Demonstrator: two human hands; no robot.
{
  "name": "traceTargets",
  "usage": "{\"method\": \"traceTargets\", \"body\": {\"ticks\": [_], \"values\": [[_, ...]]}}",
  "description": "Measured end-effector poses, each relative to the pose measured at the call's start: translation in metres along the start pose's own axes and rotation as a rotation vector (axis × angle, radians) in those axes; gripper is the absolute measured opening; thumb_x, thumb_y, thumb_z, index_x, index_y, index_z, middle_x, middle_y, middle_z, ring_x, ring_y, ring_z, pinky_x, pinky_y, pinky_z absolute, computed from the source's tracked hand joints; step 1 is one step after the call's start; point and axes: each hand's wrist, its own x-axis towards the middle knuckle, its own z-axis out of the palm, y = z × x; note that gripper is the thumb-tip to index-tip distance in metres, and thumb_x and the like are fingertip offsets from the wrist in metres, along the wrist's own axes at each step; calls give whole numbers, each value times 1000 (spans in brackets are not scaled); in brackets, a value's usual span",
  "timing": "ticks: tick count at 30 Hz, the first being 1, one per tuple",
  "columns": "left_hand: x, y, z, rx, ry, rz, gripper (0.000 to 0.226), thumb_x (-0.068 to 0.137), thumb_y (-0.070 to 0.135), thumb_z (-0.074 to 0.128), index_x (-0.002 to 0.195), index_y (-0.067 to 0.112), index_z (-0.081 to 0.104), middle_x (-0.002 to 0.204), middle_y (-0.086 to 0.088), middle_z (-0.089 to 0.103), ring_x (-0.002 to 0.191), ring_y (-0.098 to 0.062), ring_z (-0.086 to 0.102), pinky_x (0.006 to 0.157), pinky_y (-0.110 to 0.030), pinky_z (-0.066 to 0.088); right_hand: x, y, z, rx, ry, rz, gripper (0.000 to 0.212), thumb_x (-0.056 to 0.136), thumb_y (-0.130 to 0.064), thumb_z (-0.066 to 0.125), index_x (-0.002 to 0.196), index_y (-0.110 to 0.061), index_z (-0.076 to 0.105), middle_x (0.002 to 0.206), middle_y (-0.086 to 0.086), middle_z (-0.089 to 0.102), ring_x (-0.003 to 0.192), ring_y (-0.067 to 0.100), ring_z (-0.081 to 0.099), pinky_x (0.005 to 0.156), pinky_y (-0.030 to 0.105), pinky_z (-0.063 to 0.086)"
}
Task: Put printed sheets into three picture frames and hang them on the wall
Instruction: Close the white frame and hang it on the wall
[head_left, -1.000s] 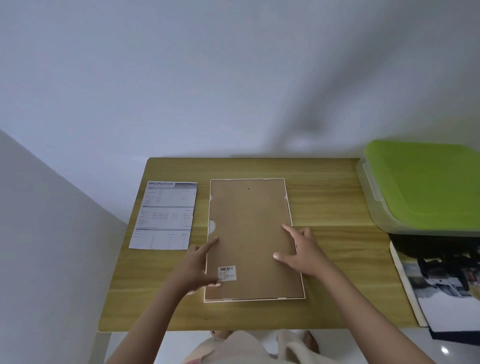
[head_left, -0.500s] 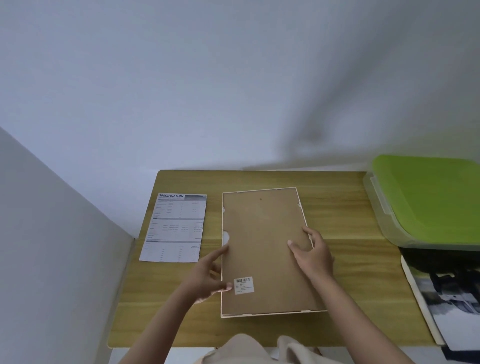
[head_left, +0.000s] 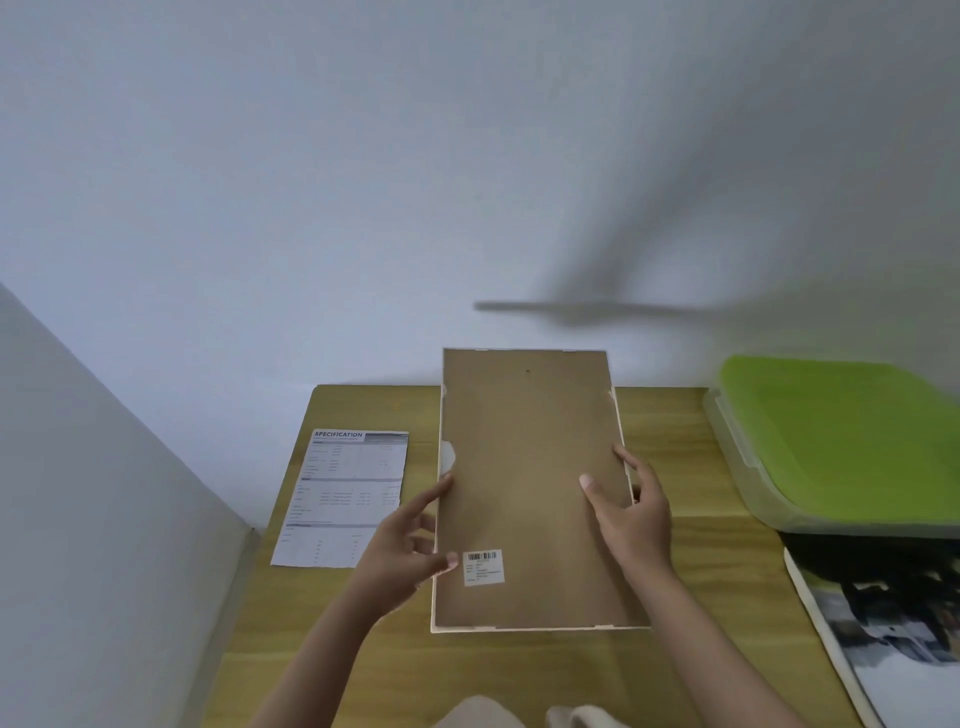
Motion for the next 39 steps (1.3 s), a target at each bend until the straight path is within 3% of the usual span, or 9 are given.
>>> {"method": "traceTargets", "body": {"ticks": [10,16,20,22,25,28,34,36,39], "values": [[-6,76,-1,67,168,317,66,74,3,71,116,52,56,90,18,63,79,-9,62,73,-32,58,16,-63,1,-164,51,-215,50,81,-35,69,128,-28,54,136,9,33,126,28,26,100,42,36],[-18,109,8,52,244,428,59,77,0,69,108,49,62,101,20,62,85,-2,56,68,-30,59,-4,-132,6,131,-368,-402,72,86,-36,62,139,-40,12,135,-7,41,119,12,50,95,34,46],[-25,120,17,-27,254,487,48,73,7,72,106,41,66,95,8,66,88,-6,59,64,-21,55,-11,-154,4,181,-440,-500,69,85,-40,62,131,-45,11,135,-12,43,121,8,52,92,19,45],[-25,122,17,-57,263,478,49,74,0,74,107,34,67,93,-2,69,88,-12,63,67,-22,56,-13,-162,1,213,-423,-526,69,86,-31,63,131,-43,11,122,-34,45,115,1,54,82,11,47],[-24,125,15,-41,278,456,49,70,0,77,106,32,67,89,-4,70,87,-10,66,70,-18,55,-17,-167,-3,233,-367,-545,77,87,-27,64,140,-40,9,111,-57,35,117,-4,48,80,21,54],[-26,127,16,-12,247,453,52,67,4,81,109,32,66,90,3,71,90,-9,67,74,-19,55,-22,-168,-7,254,-316,-547,74,87,-22,64,141,-42,18,118,-48,40,115,-3,52,72,26,57],[-32,123,32,20,212,467,54,66,1,81,109,30,66,94,9,73,94,-6,67,77,-17,53,-24,-161,-17,272,-203,-480,46,84,-2,57,123,-26,51,105,-13,59,70,-4,62,59,29,57],[-31,122,36,33,198,479,54,66,1,81,109,30,66,95,8,73,94,-7,66,77,-16,53,-25,-156,-18,291,-175,-418,41,82,0,52,113,-25,58,94,-2,63,50,5,53,48,27,49],[-30,123,41,64,154,475,55,65,3,81,108,32,66,96,8,72,94,-6,65,78,-16,53,-25,-148,-17,316,-100,-342,39,81,0,51,108,-27,59,94,2,65,53,22,52,50,35,48]]}}
